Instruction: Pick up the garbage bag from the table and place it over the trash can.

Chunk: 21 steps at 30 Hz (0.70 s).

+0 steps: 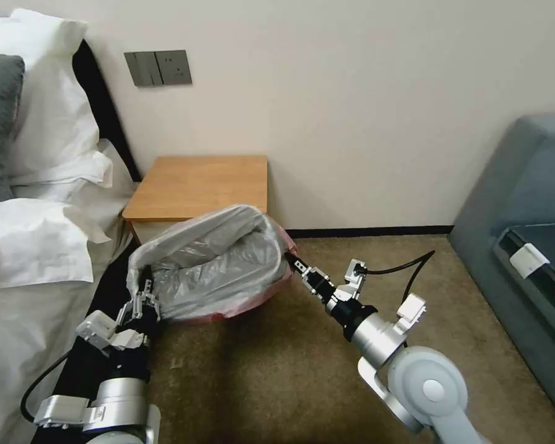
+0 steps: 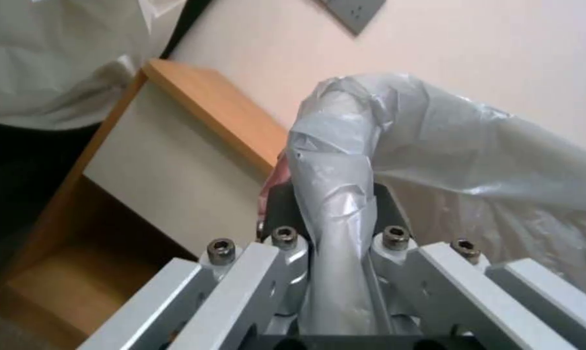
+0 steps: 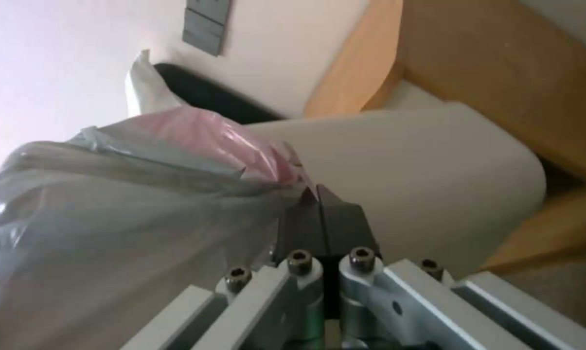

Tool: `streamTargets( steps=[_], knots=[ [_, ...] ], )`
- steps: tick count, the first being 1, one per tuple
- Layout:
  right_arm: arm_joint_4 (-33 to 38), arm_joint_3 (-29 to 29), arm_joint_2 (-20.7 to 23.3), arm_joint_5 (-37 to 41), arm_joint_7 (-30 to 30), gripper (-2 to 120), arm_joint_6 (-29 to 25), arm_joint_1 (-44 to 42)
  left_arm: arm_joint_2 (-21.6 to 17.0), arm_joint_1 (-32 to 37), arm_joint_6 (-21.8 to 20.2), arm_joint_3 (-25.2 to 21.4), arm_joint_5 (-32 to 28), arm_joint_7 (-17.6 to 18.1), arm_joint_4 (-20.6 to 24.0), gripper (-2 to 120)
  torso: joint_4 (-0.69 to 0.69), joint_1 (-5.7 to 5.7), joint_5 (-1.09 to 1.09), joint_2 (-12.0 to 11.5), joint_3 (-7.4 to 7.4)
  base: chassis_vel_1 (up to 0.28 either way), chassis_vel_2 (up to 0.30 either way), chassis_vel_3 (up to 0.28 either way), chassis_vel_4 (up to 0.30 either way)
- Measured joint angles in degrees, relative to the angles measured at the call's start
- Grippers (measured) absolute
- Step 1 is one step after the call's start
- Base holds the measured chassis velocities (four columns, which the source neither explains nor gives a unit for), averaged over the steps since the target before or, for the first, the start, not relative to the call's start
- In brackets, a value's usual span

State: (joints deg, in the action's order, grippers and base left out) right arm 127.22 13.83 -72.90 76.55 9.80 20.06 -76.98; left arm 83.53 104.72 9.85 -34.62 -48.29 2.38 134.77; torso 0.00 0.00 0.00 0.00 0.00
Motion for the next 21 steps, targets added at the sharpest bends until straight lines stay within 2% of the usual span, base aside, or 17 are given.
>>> streamTargets(
  steps=[7, 14, 16, 19, 21],
  knots=[
    [-5.9, -1.0, 0.6, -3.0, -0.2, 0, -0.3, 6.1, -0.2, 0.7, -0.8, 0.1, -1.9, -0.4, 0.7, 7, -0.01, 0.0, 0.0, 0.0, 0.0, 0.0, 0.0, 0.0, 0.0],
    [-5.7, -2.0, 0.9, -4.0, -0.2, 0, 0.4, 5.5, -0.3, 0.5, -0.9, -0.5, -2.4, -0.2, 0.8, 7, -0.01, 0.0, 0.0, 0.0, 0.0, 0.0, 0.0, 0.0, 0.0],
    [-5.3, -1.9, 0.9, -4.4, -0.3, 2, 0.8, 5.1, -0.4, 0.4, -0.9, -0.5, -2.4, -0.2, 0.6, 7, 0.0, 0.0, 0.0, 0.0, 0.0, 0.0, 0.0, 0.0, 0.0],
    [-4.2, -1.6, 1.7, -6.6, -1.1, 17, 1.3, 3.8, -0.5, 0.0, -0.9, -0.8, -2.2, 0.0, 0.3, 7, -0.01, 0.0, 0.0, 0.0, 0.0, 0.0, 0.0, 0.0, 0.0],
    [-3.8, -1.4, 2.0, -7.3, -1.4, 21, 1.4, 3.3, -0.5, -0.1, -1.0, -0.9, -2.2, 0.2, 0.2, 7, -0.01, 0.0, 0.0, 0.0, 0.0, 0.0, 0.0, 0.0, 0.0]
  ],
)
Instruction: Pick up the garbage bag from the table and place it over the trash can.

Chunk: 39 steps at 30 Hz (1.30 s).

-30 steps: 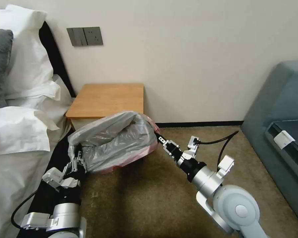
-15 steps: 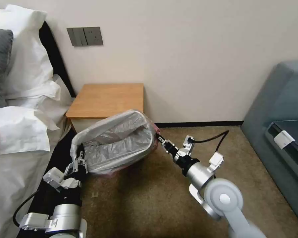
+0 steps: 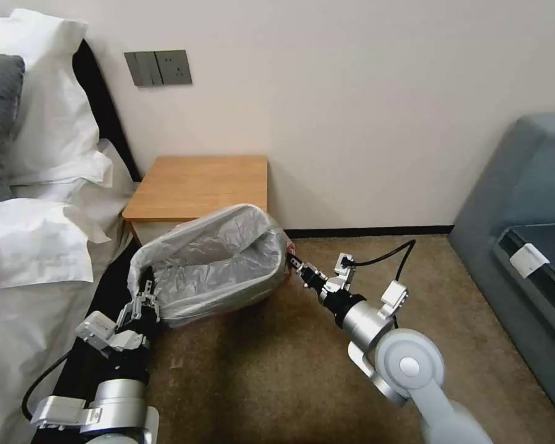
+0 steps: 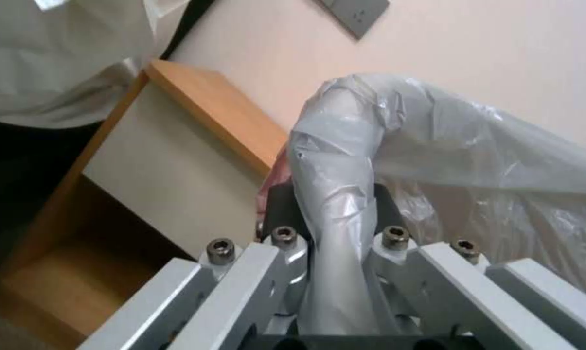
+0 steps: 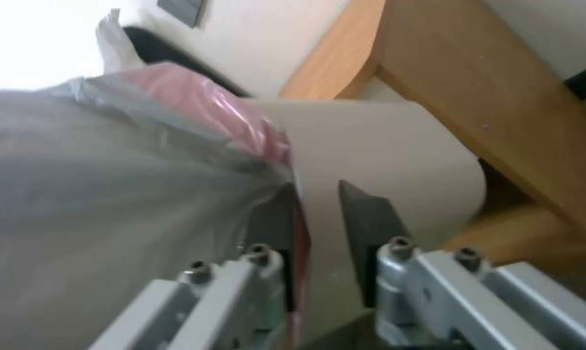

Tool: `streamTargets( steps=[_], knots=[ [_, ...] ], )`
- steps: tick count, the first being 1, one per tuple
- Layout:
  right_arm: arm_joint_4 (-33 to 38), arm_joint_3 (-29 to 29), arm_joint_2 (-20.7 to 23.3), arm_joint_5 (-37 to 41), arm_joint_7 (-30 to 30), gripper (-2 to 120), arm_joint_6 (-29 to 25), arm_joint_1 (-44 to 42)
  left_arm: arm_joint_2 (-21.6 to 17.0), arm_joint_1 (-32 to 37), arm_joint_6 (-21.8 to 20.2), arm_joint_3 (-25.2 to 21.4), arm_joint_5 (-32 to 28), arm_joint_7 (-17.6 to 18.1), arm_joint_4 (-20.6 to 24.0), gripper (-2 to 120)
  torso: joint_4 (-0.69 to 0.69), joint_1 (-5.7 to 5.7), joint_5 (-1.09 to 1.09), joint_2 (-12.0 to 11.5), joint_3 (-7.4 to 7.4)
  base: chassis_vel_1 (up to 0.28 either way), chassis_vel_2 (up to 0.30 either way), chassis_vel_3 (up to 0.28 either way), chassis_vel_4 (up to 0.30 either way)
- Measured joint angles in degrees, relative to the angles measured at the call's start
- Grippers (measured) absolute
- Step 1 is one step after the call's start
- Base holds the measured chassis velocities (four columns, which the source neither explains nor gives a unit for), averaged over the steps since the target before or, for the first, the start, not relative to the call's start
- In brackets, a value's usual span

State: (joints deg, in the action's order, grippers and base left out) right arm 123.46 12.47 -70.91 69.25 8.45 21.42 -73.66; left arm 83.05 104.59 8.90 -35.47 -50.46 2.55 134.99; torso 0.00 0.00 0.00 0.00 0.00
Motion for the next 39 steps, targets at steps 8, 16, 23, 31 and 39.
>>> streamTargets(
  steps=[8, 16, 23, 31, 39],
  knots=[
    [5.6, 1.5, 2.5, -6.5, -4.0, 48, -0.4, -5.3, -0.4, -1.2, -0.6, -1.4, 0.4, 1.8, -0.6, 7, 0.0, 0.0, 0.0, 0.0, 0.0, 0.0, 0.0, 0.0, 0.0],
    [16.7, 5.2, 7.7, -10.8, -6.5, 82, -5.2, -7.4, -0.6, -1.8, -2.5, -1.5, 8.8, 2.8, -3.4, 7, 0.01, 0.0, 0.01, 0.0, 0.0, 0.0, 0.0, 0.0, 0.0],
    [19.4, 3.6, 21.8, -7.2, -11.6, 86, -4.7, 4.2, -1.8, -1.4, -3.9, -1.3, 18.4, 0.8, -4.4, 7, 0.0, 0.0, -0.01, 0.0, 0.0, 0.0, 0.0, 0.0, 0.0],
    [12.8, -19.3, 32.2, -17.1, -24.8, 57, -2.0, 32.5, -2.1, -1.0, -4.4, -1.0, 25.9, 0.1, -3.8, 7, -0.01, 0.0, -0.01, 0.0, 0.0, 0.0, 0.0, 0.0, 0.0],
    [0.2, -43.7, 20.0, -34.3, -25.6, 21, 0.4, 56.0, -1.4, -0.2, -4.1, -0.4, 34.1, -0.3, -3.0, 7, -0.02, 0.0, 0.02, 0.0, -0.01, 0.0, 0.0, 0.0, 0.0]
  ],
)
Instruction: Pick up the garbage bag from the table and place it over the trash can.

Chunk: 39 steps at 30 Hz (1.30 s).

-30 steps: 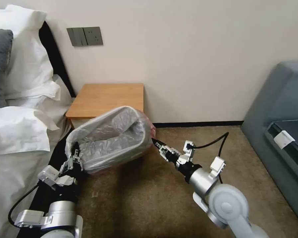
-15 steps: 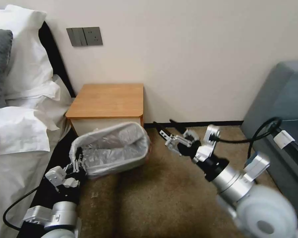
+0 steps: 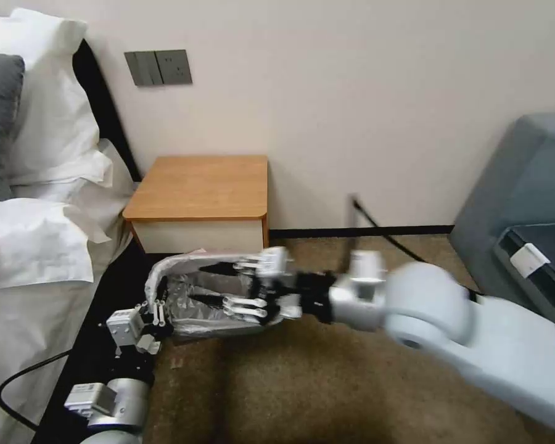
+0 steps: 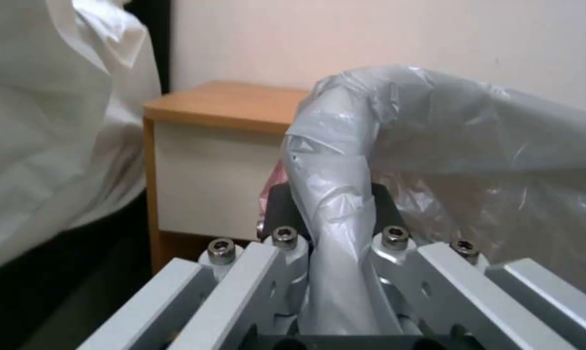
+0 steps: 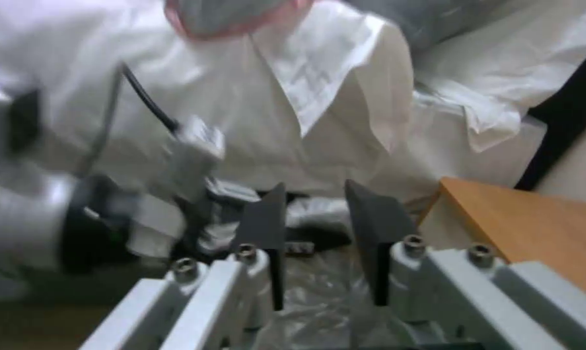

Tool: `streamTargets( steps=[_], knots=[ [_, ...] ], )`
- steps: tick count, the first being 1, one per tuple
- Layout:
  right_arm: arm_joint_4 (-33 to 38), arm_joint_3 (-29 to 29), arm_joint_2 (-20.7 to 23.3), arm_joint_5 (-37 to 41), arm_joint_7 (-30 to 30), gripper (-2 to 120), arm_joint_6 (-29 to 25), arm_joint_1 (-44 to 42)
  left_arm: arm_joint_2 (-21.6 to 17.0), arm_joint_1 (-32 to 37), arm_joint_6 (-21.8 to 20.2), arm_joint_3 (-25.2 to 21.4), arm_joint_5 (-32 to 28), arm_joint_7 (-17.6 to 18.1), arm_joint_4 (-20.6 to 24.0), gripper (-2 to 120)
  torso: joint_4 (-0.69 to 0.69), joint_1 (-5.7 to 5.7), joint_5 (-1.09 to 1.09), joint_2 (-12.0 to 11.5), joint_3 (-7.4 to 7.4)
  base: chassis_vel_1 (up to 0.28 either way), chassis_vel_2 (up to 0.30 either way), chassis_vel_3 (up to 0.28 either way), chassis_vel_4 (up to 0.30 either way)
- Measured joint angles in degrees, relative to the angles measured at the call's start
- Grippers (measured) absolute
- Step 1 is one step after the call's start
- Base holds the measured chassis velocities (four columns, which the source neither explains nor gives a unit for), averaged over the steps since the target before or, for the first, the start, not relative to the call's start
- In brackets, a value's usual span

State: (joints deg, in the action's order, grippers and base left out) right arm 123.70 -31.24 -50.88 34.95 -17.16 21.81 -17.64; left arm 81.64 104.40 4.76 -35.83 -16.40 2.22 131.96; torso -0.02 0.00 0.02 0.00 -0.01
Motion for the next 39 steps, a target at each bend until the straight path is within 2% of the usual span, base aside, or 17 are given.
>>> streamTargets(
  steps=[2, 3, 6, 11, 17, 31, 39],
  knots=[
    [-2.0, -2.3, -2.3, -3.8, -0.2, 11, 2.3, 1.2, 0.2, 0.4, 0.0, -0.4, 0.4, 0.1, 0.6, 7, 0.01, 0.0, -0.02, 0.0, 0.0, 0.0, 0.0, 0.0, 0.0],
    [-2.0, -2.3, -2.3, -3.8, -0.2, 11, 2.3, 1.2, 0.2, 0.4, 0.0, -0.4, 0.4, 0.1, 0.6, 7, 0.01, 0.0, -0.02, 0.0, 0.0, 0.0, 0.0, 0.0, 0.0],
    [-4.2, -4.2, -3.6, -7.9, -0.1, 0, 5.3, 1.5, 0.3, 0.5, 0.1, -1.0, 0.6, 0.4, 1.3, 7, 0.03, 0.0, -0.03, 0.0, 0.0, 0.0, 0.0, 0.0, 0.0],
    [-6.5, -6.0, -4.8, -12.1, 0.3, 0, 7.9, 2.5, 0.5, 0.7, 0.4, -0.6, 1.5, 0.4, 1.6, 7, 0.03, 0.0, -0.02, 0.0, 0.01, 0.0, 0.0, 0.0, 0.0],
    [-9.0, -8.3, -6.9, -12.8, 1.9, 0, 11.1, 4.2, 0.5, 0.6, 0.7, -0.3, 1.8, 0.3, 1.9, 7, 0.03, 0.0, -0.02, 0.0, 0.0, 0.0, 0.0, 0.0, 0.0],
    [-14.6, -13.7, -11.1, -14.5, 5.7, 0, 13.5, 6.8, 0.4, 1.0, 2.0, 0.3, 3.8, -0.3, 2.7, 7, 0.02, 0.0, -0.02, 0.0, 0.01, 0.0, 0.0, 0.0, 0.0],
    [-16.7, -15.8, -12.0, -16.1, 6.3, 0, 15.0, 7.6, 0.4, 1.2, 2.8, 0.6, 5.7, -0.8, 2.9, 7, 0.02, 0.0, -0.02, 0.0, 0.01, 0.0, 0.0, 0.0, 0.0]
  ],
)
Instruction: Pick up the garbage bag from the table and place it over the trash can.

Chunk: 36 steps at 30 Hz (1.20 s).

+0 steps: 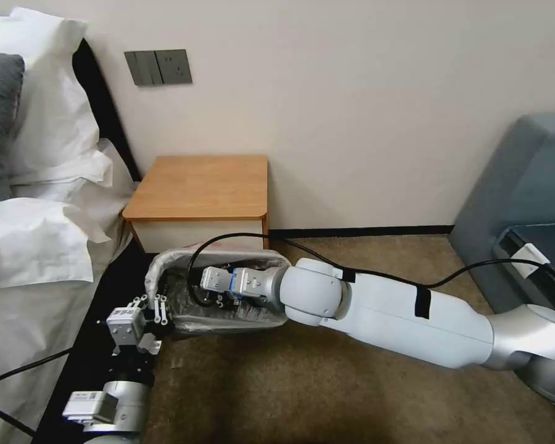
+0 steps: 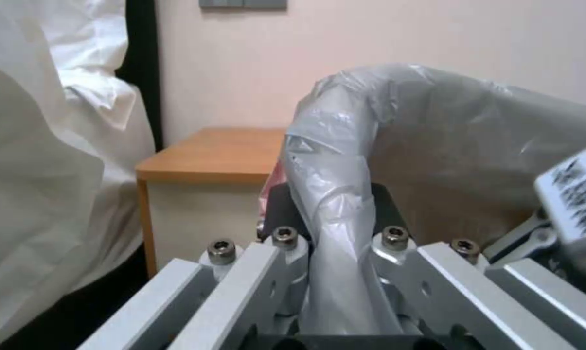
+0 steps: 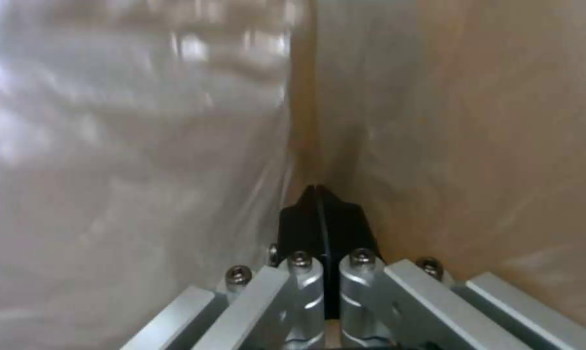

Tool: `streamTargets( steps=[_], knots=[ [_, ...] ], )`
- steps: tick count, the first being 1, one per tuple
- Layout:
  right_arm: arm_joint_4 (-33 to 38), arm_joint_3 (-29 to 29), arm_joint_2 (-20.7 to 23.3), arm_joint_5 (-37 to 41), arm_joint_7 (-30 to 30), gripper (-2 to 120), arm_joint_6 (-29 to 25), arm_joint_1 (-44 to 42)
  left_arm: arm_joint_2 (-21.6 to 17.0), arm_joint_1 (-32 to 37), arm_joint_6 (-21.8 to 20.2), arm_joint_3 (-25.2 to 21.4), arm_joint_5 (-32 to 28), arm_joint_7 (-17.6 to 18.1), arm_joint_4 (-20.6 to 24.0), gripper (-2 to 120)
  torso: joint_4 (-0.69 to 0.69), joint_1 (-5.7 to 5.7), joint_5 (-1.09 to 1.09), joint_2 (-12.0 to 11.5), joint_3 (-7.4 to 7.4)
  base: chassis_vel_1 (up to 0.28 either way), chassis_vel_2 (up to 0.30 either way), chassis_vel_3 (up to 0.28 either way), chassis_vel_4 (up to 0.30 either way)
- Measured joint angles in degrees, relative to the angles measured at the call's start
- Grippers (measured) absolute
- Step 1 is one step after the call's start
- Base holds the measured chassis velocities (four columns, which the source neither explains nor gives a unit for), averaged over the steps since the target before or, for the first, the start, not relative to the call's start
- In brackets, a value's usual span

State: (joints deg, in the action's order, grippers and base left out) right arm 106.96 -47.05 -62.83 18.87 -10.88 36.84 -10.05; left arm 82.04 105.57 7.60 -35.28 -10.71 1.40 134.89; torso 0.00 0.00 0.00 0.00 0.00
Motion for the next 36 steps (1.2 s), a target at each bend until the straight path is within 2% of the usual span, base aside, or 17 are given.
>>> streamTargets(
  steps=[27, 36],
  knots=[
    [-4.6, -3.2, -2.1, -1.5, 2.0, 0, 3.8, 0.9, 1.2, 0.7, 0.8, 1.3, 1.8, -1.2, 0.4, 7, 0.0, 0.0, 0.0, 0.0, 0.0, 0.0, 0.0, 0.0, 0.0],
    [-1.5, -1.9, -1.0, 1.2, 3.1, 0, 3.4, 0.6, 1.3, 0.3, 0.4, 0.4, 0.1, -0.7, -0.5, 7, 0.0, 0.0, 0.0, 0.0, 0.0, 0.0, 0.0, 0.0, 0.0]
  ],
)
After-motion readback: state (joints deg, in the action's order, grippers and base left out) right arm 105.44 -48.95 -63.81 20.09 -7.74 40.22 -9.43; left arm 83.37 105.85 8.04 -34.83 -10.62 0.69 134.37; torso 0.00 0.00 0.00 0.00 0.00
